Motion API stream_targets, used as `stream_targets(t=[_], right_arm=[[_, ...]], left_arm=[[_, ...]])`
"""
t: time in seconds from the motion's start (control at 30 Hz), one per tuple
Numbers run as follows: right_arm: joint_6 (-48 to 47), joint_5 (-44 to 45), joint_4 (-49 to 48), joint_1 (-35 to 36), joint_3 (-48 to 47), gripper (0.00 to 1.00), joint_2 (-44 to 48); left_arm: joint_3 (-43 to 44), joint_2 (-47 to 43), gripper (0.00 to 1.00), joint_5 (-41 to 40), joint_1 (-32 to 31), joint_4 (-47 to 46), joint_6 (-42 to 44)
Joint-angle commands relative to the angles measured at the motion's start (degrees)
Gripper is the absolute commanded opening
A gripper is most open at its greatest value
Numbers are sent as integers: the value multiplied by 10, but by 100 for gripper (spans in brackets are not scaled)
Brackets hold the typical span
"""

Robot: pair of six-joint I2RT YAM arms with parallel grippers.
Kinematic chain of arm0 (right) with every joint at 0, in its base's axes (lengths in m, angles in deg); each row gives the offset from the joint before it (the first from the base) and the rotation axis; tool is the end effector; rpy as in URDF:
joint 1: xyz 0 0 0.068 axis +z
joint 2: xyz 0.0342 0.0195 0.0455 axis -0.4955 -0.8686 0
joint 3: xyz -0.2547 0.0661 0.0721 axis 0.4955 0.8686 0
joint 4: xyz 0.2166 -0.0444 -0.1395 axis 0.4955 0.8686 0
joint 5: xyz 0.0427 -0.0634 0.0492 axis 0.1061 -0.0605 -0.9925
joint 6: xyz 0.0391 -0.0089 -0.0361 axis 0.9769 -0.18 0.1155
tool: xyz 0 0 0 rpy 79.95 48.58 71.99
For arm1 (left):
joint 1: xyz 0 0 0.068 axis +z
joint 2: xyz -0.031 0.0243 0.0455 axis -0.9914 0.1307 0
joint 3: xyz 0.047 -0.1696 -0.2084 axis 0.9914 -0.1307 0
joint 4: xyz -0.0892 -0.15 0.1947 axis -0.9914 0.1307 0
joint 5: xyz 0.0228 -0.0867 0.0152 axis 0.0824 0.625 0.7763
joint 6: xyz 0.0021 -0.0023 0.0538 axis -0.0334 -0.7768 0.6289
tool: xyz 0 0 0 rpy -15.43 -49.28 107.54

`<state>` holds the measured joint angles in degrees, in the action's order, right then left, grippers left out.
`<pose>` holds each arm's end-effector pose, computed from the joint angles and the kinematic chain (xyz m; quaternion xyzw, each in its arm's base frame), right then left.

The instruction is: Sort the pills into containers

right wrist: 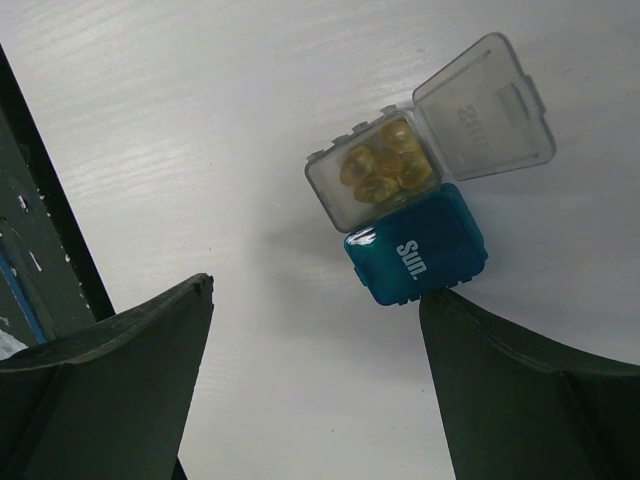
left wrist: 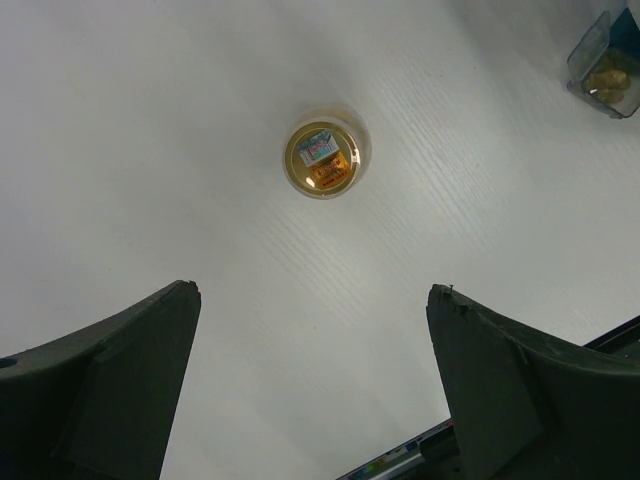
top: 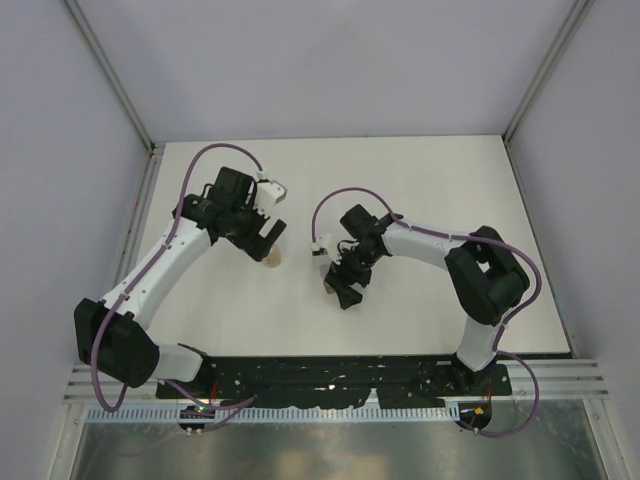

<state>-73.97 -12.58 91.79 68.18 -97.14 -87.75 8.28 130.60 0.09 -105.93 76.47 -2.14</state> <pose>0.2534 0.2252 0.1658 -0.5701 0.7659 0.2787 0.1037 0.2520 -0.1119 0.3109 0.3169 0.9066 -0.0564 0.2729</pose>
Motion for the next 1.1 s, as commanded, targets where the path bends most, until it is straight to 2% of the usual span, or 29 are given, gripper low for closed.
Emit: stream_targets(t=[0.0,0.3,0.7,1.07], right_arm=[[11,-6,7,10,10,88,32],[4,20,5,13,23,88,59],[-32,111,-37,14,38,90,92],[-92,111,-93,13,54,91,97]], left_arm=[[4,-18,99,2,4,2,3],[1,-21,99,0,4,4,4],[-6,-23,99,4,3,1,6],[-7,-24,99,-4,4,0,10]])
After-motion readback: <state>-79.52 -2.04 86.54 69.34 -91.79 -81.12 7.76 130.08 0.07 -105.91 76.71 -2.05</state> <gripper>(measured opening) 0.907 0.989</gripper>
